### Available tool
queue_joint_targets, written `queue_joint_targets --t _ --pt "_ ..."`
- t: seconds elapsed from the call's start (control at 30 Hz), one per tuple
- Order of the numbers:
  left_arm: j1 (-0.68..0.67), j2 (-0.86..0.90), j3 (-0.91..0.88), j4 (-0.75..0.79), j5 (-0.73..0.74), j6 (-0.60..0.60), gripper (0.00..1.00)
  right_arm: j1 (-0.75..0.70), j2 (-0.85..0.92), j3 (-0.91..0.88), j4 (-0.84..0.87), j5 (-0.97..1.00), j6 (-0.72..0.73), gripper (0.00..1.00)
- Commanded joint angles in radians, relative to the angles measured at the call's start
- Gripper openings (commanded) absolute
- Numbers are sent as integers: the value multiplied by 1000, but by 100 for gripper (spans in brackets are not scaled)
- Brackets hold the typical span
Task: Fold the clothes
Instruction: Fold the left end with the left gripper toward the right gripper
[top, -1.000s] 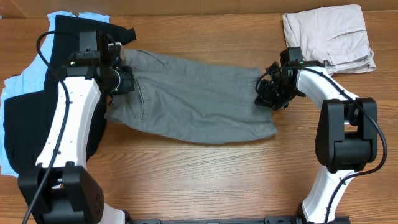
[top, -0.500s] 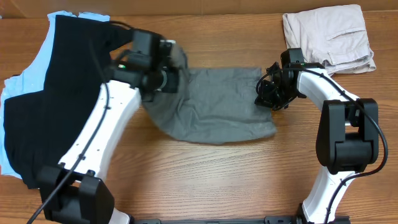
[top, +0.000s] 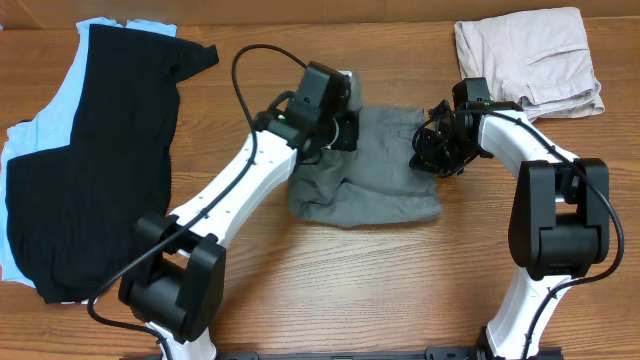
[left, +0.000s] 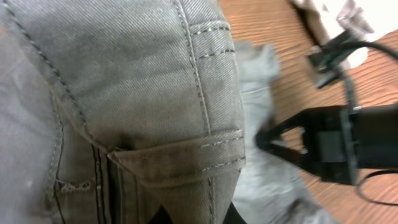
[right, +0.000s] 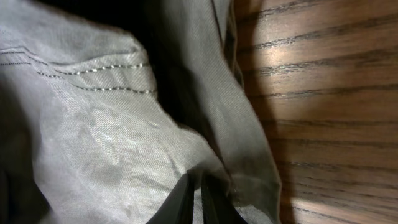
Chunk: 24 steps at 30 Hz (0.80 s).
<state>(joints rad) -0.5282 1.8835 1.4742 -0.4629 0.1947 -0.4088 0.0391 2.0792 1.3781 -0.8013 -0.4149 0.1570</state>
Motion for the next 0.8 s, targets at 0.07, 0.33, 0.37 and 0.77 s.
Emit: queue_joint_targets --t 0.07,0.33,0.37,0.77 --pt "-49 -1 22 54 27 -52 4 2 12 -31 13 35 0 9" --pt "-82 60 22 124 37 -98 6 2 12 -31 15 35 0 9" --pt "-85 69 22 129 41 -112 7 2 12 -31 16 35 0 9" --pt "-80 104 27 161 68 -152 100 -11 12 -25 48 -1 29 11"
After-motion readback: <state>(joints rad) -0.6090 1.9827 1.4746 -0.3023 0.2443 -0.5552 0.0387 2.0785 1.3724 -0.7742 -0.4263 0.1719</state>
